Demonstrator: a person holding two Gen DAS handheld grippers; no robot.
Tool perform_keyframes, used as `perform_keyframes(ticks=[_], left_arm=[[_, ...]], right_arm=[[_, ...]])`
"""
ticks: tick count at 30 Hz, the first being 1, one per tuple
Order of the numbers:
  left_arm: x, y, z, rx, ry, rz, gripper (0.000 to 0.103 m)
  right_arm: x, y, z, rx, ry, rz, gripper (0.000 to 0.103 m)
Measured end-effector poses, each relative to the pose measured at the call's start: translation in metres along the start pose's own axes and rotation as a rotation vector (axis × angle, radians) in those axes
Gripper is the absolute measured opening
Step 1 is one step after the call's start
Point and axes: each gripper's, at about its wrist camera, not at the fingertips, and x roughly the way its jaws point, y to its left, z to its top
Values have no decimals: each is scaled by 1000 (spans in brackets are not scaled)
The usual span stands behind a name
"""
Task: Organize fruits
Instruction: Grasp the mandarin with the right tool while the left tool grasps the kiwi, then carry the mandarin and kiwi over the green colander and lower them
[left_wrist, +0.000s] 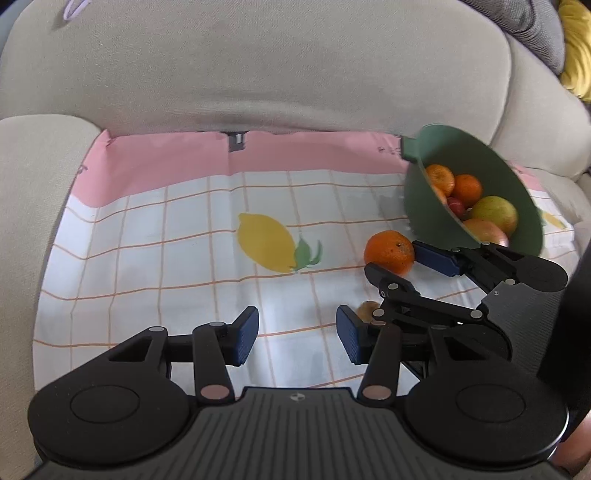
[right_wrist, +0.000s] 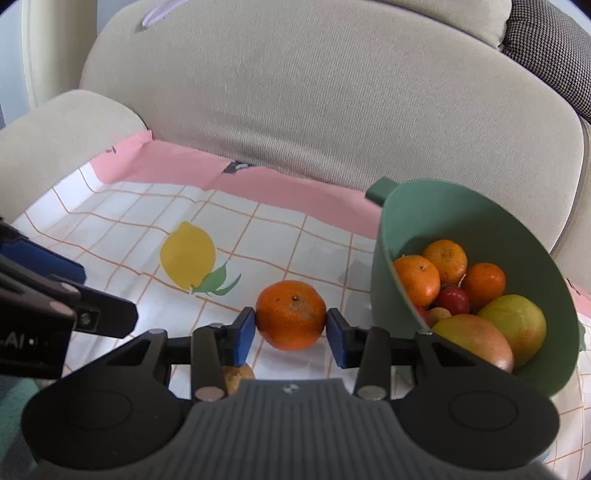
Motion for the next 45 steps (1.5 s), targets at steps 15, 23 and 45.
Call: perform_keyframes(ticks=[15,23,45], left_arm=[[20,-47,0,235,26,-108,50],[58,-58,1,244,109,-71,43],[35,-72,-2,228,63,-16,30]], right_arm=[[-40,-47,-38,48,35,34,39],[-36,-54,-47,77,60,46,39],[-46,-61,-44,92,33,83,39]])
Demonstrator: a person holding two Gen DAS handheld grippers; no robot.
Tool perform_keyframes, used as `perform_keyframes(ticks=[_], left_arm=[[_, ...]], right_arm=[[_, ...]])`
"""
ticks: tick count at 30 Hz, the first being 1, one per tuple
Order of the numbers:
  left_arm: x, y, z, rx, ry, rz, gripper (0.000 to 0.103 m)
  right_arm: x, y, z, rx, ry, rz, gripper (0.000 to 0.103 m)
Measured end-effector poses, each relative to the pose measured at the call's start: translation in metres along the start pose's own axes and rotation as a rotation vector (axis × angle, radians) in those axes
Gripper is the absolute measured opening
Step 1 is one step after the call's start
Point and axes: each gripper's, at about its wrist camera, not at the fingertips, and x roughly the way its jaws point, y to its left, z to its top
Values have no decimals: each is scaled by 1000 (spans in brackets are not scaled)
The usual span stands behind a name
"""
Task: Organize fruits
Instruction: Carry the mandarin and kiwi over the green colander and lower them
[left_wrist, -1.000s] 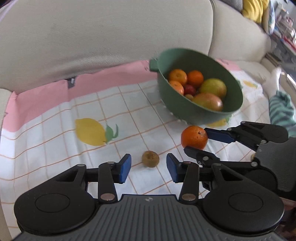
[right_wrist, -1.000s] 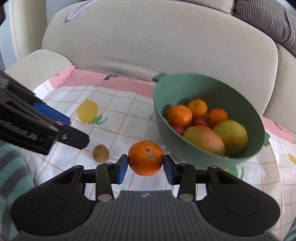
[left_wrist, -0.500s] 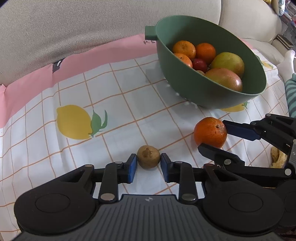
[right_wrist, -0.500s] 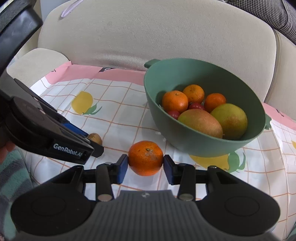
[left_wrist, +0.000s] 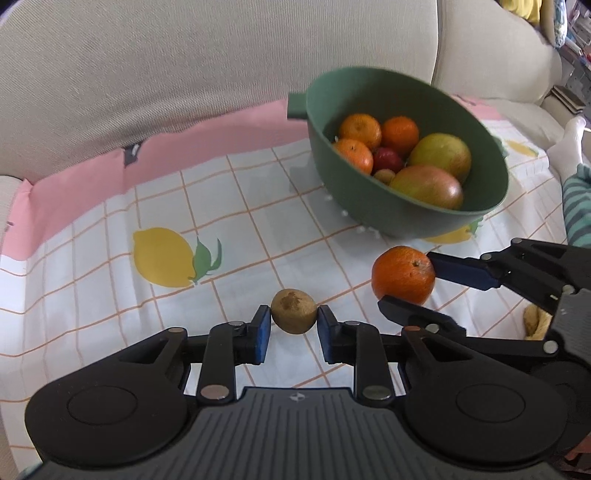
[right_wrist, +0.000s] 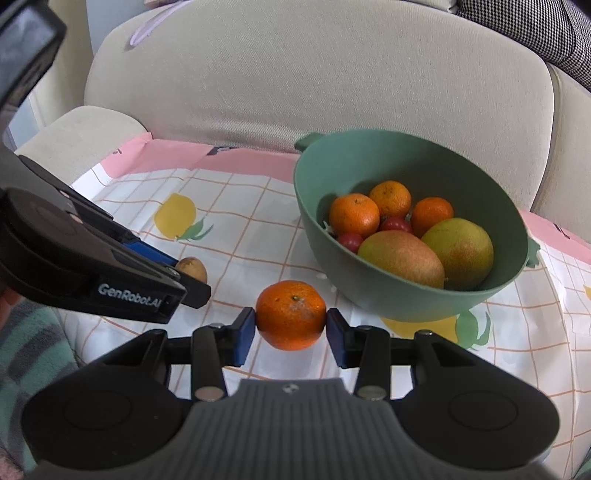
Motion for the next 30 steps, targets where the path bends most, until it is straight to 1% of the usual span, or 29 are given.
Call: perform_keyframes(ticks=[6,16,23,27,30], left_arm=[[-30,-7,7,-13,-56,5,30],[-66,-38,28,67,-146,-2,30],[-70,-57,42,111,-171,-37,30],[-68,-66,50,147,-175,-58,30],[-62,-65,59,140,-172,-85,30]], right_arm=[[-19,0,6,-15,-47,13,39],[-55,-13,16,1,-140,-12,39],[-69,-41,25,43,-183,-67,39],[-70,-59,30,41,-190,-97,39],[-67,-72,32,31,-185,-115,39]])
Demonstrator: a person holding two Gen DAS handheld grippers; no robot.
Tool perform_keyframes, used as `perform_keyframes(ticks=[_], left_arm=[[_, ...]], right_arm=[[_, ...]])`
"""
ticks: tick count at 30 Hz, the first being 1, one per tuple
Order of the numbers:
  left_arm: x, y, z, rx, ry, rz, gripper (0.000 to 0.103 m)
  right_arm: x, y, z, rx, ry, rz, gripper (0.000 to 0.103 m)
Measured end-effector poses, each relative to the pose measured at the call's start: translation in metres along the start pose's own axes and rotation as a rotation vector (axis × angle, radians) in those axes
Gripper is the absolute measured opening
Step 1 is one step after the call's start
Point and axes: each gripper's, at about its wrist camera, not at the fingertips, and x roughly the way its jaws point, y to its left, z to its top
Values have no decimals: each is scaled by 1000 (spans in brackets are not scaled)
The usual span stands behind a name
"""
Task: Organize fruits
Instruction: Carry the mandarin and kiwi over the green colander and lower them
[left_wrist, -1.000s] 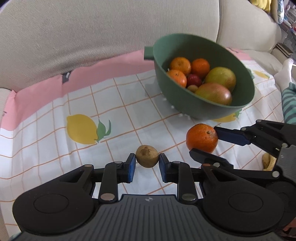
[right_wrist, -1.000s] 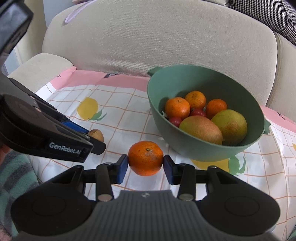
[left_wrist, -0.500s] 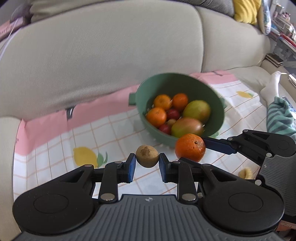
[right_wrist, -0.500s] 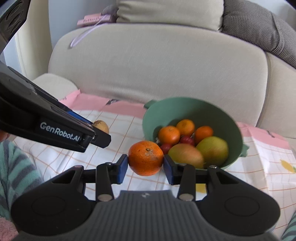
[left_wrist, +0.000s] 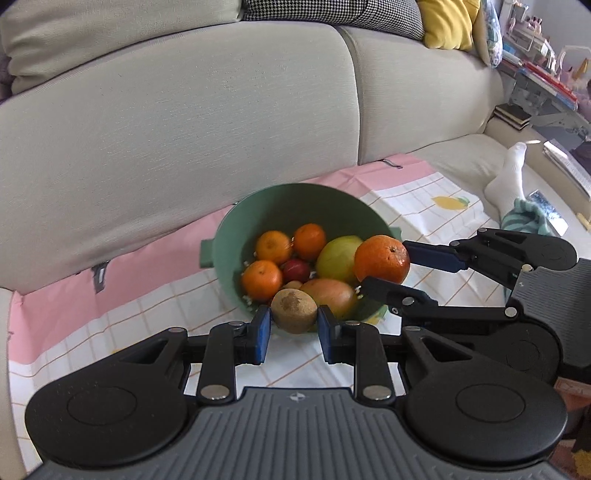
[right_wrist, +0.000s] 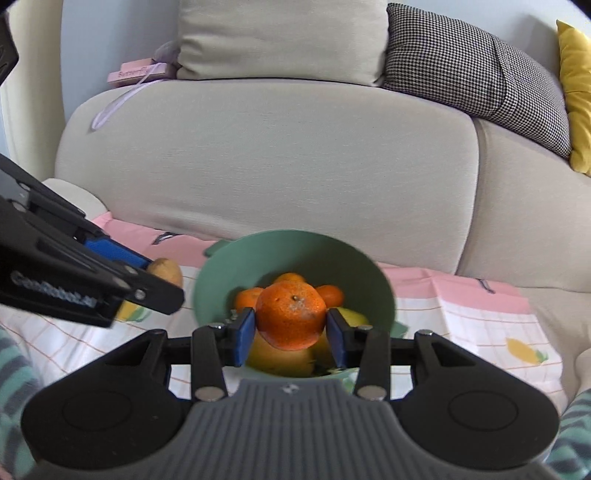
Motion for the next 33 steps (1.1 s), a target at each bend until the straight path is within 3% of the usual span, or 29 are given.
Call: perform_keyframes(ticks=[10,24,33], left_arm=[[42,-6,25,65,85,-44,30],[112,2,43,253,363,28,30],[124,5,36,315,430,28,32]], right_arm=[[28,-33,1,8,50,-6,39],[49,-42,1,3,66,28,39],[60,-39,3,-9,75,45,39]])
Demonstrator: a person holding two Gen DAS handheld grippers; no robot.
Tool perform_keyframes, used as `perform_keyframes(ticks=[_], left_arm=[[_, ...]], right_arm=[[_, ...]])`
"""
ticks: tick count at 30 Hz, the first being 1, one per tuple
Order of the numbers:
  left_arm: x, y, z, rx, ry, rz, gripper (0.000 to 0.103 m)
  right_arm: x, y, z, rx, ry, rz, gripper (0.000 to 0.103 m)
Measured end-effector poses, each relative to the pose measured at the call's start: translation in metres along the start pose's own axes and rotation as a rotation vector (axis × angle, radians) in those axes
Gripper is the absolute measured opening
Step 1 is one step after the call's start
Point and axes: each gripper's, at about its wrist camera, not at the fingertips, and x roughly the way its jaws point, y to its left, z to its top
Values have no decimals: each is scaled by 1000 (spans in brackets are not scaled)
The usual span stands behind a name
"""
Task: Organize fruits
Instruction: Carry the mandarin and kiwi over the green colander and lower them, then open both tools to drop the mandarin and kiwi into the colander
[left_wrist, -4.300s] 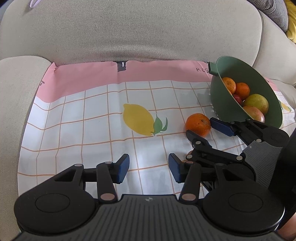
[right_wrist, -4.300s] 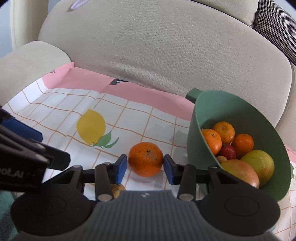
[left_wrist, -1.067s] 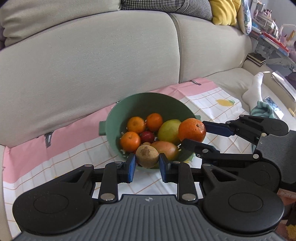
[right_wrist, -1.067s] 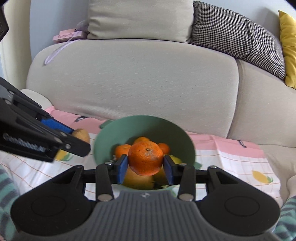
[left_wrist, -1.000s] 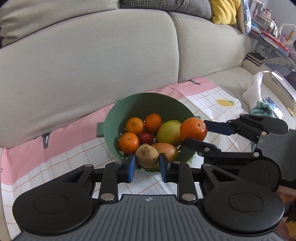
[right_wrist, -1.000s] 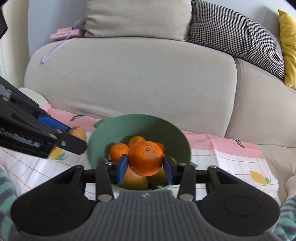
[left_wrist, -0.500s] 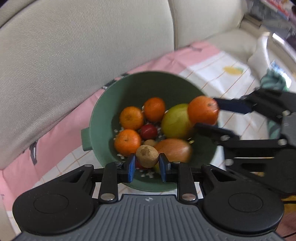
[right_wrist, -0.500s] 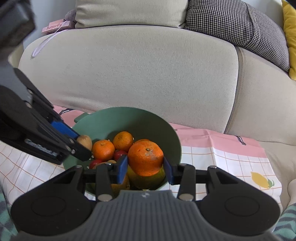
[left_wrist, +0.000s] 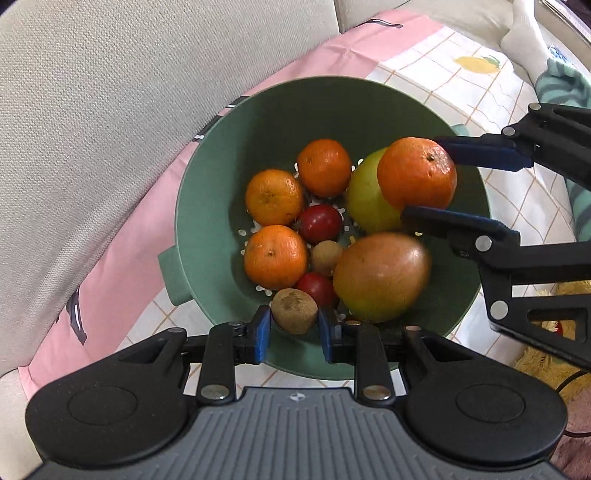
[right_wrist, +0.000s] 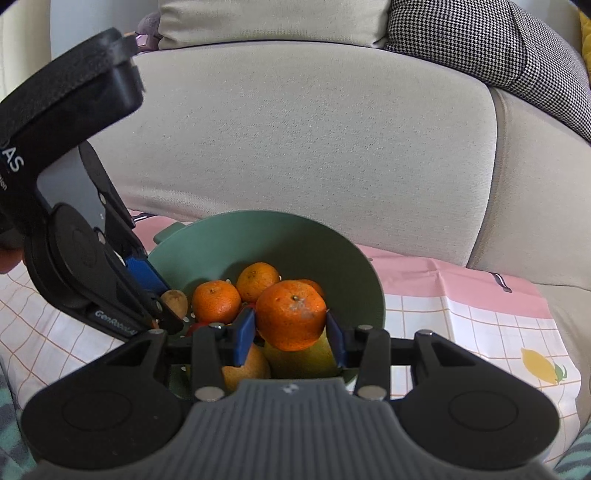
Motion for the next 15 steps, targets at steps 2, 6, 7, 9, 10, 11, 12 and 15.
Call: perform_keyframes(ticks=[2,6,7,9,10,11,12,15], left_arm=[[1,1,-2,-6,-3,-4,33],[3,0,-4,-5,-12,-7,34],[4,1,-4,-2,-14,-9,36],[4,-1,-5,6,-20,-14,38],[4,0,-6,10,-25,-17,40],[4,0,-7,12,-33,-19,41],[2,0,-8,11,-41,-22,43],[-6,-2,-12,3,-79,-20,46]], right_arm=[[2,1,0,-2,4,4,39],[7,1,1,1,16,16,39],[9,1,1,2,18,18,39],[12,1,2,3,22,20,39],[12,1,2,2,24,21,39],[13,1,3,2,25,23,39],[14,2,3,2,25,25,39],[16,2,5,0,26,30,39]])
